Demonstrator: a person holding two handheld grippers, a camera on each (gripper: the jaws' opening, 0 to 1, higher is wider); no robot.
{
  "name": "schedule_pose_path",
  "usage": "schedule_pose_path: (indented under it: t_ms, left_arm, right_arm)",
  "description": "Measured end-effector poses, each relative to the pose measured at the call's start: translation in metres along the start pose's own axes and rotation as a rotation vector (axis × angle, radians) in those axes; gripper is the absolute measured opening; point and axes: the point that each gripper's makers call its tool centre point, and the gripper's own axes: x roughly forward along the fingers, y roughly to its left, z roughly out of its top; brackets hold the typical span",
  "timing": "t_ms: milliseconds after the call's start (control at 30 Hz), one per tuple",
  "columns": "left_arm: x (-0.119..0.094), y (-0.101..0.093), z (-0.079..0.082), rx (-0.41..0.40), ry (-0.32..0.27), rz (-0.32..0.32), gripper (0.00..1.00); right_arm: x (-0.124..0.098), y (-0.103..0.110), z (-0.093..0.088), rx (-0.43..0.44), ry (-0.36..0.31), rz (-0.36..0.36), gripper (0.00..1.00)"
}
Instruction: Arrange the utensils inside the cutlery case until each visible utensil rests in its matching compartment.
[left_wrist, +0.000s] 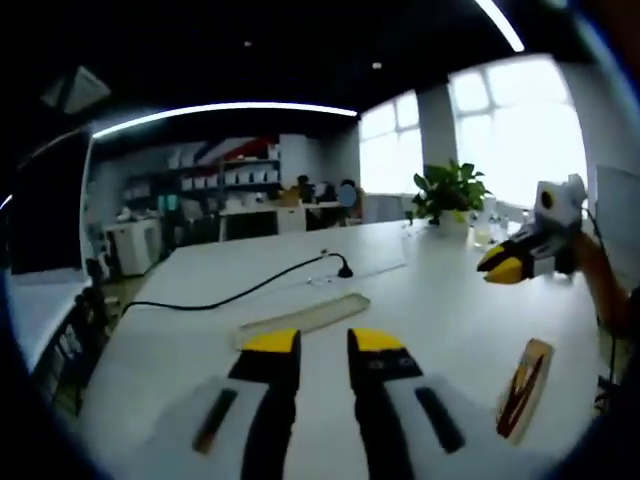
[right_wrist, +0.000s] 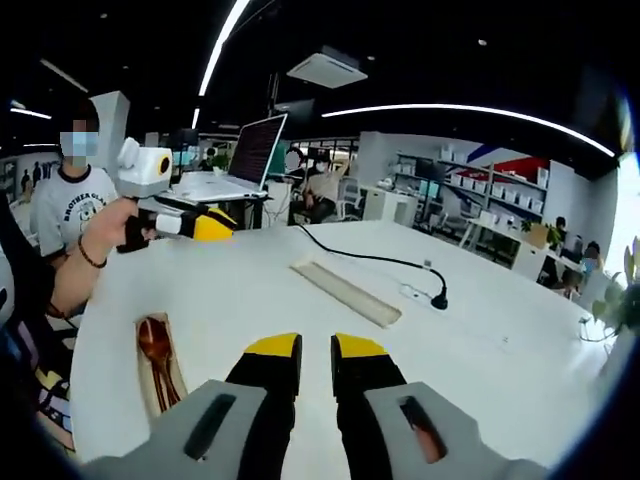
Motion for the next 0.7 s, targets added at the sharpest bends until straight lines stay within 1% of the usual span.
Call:
schedule_pose_path:
  t_ms: [67,133,167,200,300,367,400,433,467,500,533,633,667,700]
  left_arm:
    - [0.009,0.012,-0.003,0.017,0.024,0.032,0.22]
    - [0.018,0.022,-0.008,0.012,0.058,0.045,0.28]
    - [0.019,0.024,-0.009,0.011,0.064,0.047,0.30]
    - [0.024,0.029,-0.012,0.008,0.084,0.051,0.30]
    - [0.034,0.037,-0.014,0.019,0.104,0.046,0.29]
    - [0.040,0.049,-0.020,0.060,0.161,0.076,0.28]
    - [0.046,0.053,-0.021,0.066,0.163,0.081,0.29]
    - [0.045,0.043,-0.025,0.067,0.163,0.081,0.29]
    - [0.046,0.041,-0.027,0.058,0.172,0.078,0.29]
    - [0.052,0.042,-0.030,0.031,0.183,0.065,0.29]
    - [0.059,0.049,-0.033,0.011,0.200,0.063,0.29]
    - [0.072,0.059,-0.036,0.006,0.226,0.054,0.30]
    - [0.075,0.060,-0.037,-0.001,0.233,0.046,0.30]
    - [0.071,0.054,-0.042,-0.026,0.252,0.028,0.31]
  right_arm:
    - [0.004,-0.006,0.003,-0.001,0.005,-0.008,0.11]
    - [0.011,-0.016,0.003,-0.019,0.034,-0.025,0.12]
    - [0.014,-0.020,0.004,-0.021,0.038,-0.030,0.12]
    - [0.017,-0.024,0.005,-0.021,0.042,-0.033,0.12]
    - [0.028,-0.041,0.007,0.009,0.049,-0.052,0.14]
    - [0.034,-0.047,0.007,0.038,0.054,-0.046,0.17]
    - [0.037,-0.051,0.007,0.056,0.058,-0.049,0.17]
    - [0.042,-0.058,0.005,0.067,0.067,-0.056,0.17]
    - [0.046,-0.062,0.004,0.070,0.076,-0.061,0.17]
    - [0.051,-0.067,-0.001,0.062,0.104,-0.071,0.17]
    - [0.054,-0.072,-0.006,0.056,0.131,-0.080,0.17]
    - [0.068,-0.082,-0.016,0.058,0.190,-0.087,0.17]
    - [0.072,-0.085,-0.019,0.067,0.207,-0.089,0.17]
    - [0.079,-0.087,-0.022,0.073,0.229,-0.084,0.17]
